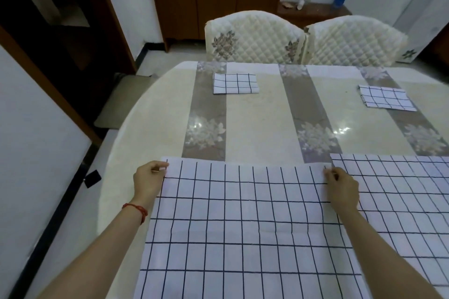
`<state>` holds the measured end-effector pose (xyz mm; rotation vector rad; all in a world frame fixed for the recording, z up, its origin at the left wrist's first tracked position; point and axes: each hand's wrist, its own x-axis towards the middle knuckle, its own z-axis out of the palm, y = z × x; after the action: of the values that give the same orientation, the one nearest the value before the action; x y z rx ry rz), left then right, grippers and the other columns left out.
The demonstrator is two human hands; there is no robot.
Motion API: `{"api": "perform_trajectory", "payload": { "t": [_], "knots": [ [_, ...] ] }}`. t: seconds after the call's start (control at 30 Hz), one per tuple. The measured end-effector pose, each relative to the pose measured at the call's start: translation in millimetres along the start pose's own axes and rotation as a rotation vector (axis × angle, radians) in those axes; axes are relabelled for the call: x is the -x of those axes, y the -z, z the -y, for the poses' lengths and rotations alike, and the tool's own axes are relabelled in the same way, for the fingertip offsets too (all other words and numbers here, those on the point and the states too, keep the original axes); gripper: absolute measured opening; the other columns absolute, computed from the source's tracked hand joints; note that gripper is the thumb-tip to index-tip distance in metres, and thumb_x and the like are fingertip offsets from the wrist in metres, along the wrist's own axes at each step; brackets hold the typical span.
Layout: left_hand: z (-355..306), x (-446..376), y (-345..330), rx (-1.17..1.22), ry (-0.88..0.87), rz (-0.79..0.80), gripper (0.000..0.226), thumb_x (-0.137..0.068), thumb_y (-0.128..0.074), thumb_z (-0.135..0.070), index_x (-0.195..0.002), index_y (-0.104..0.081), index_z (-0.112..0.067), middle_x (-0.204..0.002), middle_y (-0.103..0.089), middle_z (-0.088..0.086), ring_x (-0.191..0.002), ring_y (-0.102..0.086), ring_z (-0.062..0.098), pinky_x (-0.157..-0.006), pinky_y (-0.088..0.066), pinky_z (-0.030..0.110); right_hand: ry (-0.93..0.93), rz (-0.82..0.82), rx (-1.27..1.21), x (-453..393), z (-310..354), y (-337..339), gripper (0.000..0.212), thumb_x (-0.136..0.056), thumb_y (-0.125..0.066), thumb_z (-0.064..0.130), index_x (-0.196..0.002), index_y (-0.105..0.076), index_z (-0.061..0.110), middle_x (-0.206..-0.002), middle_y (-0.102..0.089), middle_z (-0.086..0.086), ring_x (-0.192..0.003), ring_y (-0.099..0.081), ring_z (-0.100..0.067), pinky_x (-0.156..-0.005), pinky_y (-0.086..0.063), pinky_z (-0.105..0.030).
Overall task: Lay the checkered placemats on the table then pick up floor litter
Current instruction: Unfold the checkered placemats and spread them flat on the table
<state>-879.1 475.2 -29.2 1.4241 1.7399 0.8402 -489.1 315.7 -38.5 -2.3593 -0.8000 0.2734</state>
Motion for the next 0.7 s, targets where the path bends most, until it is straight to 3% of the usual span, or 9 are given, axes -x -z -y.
{"api": "perform_trajectory", "payload": {
  "t": [0.1,0.27,0.43,0.6,0.7],
  "knots": [
    [-4,-8,-8,0.007,0.007,-0.025,0.017,-0.082,-0.057,0.004,-0.090,-0.070,-0.002,-0.099,-0.068,0.019,-0.095,-0.061,0.031,-0.086,-0.046,0.032,0.005,-0.007,0.006,-13,0,-5,0.027,-0.093,-0.048,0.024,-0.069,-0.047,0.010,-0.055,-0.044,-0.001,-0.064,-0.048,-0.027,-0.048,-0.024,-0.023],
    [-5,-22,-22,-0.030,-0.015,-0.051,0.017,-0.082,-0.057,0.003,-0.092,-0.070,-0.001,-0.099,-0.069,0.021,-0.095,-0.062,0.034,-0.090,-0.047,0.036,0.001,-0.023,-0.007,-27,8,-13,0.025,-0.092,-0.050,0.022,-0.083,-0.059,0.000,-0.070,-0.054,-0.012,-0.067,-0.048,-0.026,-0.056,-0.030,-0.030],
    [-7,-34,-30,-0.080,-0.070,-0.105,0.017,-0.082,-0.056,0.004,-0.092,-0.070,0.002,-0.097,-0.069,0.021,-0.092,-0.062,0.034,-0.085,-0.043,0.030,0.011,-0.042,0.006,-40,12,-24,0.028,-0.092,-0.050,0.025,-0.096,-0.062,-0.001,-0.080,-0.063,-0.018,-0.071,-0.049,-0.024,-0.061,-0.034,-0.029],
    [-5,-40,-33,-0.124,-0.083,-0.093,0.017,-0.082,-0.056,0.003,-0.092,-0.070,0.001,-0.099,-0.069,0.022,-0.091,-0.062,0.035,-0.082,-0.043,0.029,0.005,-0.046,0.050,-43,11,-30,0.025,-0.091,-0.052,0.023,-0.095,-0.062,0.000,-0.089,-0.066,-0.020,-0.072,-0.049,-0.024,-0.065,-0.033,-0.030],
    [-4,-34,-35,-0.313,-0.106,-0.152,0.024,-0.082,-0.059,-0.005,-0.106,-0.066,-0.006,-0.114,-0.059,0.020,-0.104,-0.053,0.038,-0.085,-0.041,0.039,0.058,-0.136,0.183,-41,14,-30,0.028,-0.087,-0.057,0.022,-0.106,-0.060,0.002,-0.108,-0.057,-0.026,-0.096,-0.052,-0.038,-0.085,-0.037,-0.045]
  ]
}}
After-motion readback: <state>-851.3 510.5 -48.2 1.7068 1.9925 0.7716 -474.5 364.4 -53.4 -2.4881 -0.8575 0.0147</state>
